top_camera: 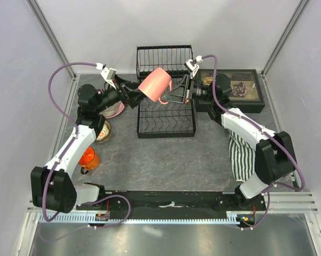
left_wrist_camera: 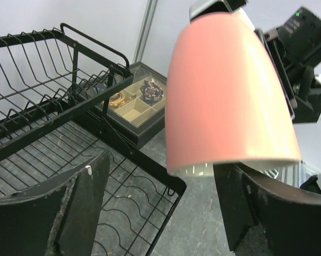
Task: Unload the mixed dishes from the dish rack
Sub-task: Place the cup at the center of the board.
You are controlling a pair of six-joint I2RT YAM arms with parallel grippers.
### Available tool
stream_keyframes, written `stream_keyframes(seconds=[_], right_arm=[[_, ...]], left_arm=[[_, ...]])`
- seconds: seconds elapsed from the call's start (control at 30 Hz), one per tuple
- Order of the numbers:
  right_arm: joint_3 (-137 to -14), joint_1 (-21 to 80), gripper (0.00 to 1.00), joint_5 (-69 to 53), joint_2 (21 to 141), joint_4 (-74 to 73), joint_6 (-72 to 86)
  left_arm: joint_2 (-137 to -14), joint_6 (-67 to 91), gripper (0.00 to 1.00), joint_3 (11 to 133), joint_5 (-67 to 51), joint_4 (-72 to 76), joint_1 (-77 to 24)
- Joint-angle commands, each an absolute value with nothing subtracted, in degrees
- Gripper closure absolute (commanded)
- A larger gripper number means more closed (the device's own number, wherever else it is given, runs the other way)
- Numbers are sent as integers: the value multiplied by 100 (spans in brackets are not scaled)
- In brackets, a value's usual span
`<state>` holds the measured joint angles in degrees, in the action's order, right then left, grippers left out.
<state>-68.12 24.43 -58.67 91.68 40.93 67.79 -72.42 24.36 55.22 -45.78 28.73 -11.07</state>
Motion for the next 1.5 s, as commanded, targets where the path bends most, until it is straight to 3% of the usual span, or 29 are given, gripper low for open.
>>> stream_keyframes(seconds=[0.0, 0.57, 0.83, 0.87, 1.0, 1.27, 1.47], right_arm=[[-6777, 2470, 100, -5722, 9018, 4860, 6812], [-6715, 2856, 99, -5564, 9176, 5186, 6935], [-6618, 2918, 95, -5537, 9211, 5212, 6917], [-6609, 2927, 93, -5537, 9220, 5203, 6917], [-6592, 2927, 82, -5546, 9211, 5124, 6838], [-6530, 2909, 40, -5616, 9053, 4834, 6671], [-6372, 2918, 31, -5704, 8903, 4738, 6531]], left_arm=[[-7400, 2795, 20, 5897, -4351, 3234, -1169], [-7655, 3603, 52, 5933, -4377, 3691, -1345], [-7664, 3823, 94, 5968, -4438, 3770, -1345], [-7664, 3849, 98, 5968, -4447, 3779, -1336], [-7629, 3867, 98, 5959, -4474, 3779, -1336], [-7576, 3788, 99, 5915, -4447, 3700, -1222], [-7532, 3832, 98, 5915, -4403, 3709, -994]])
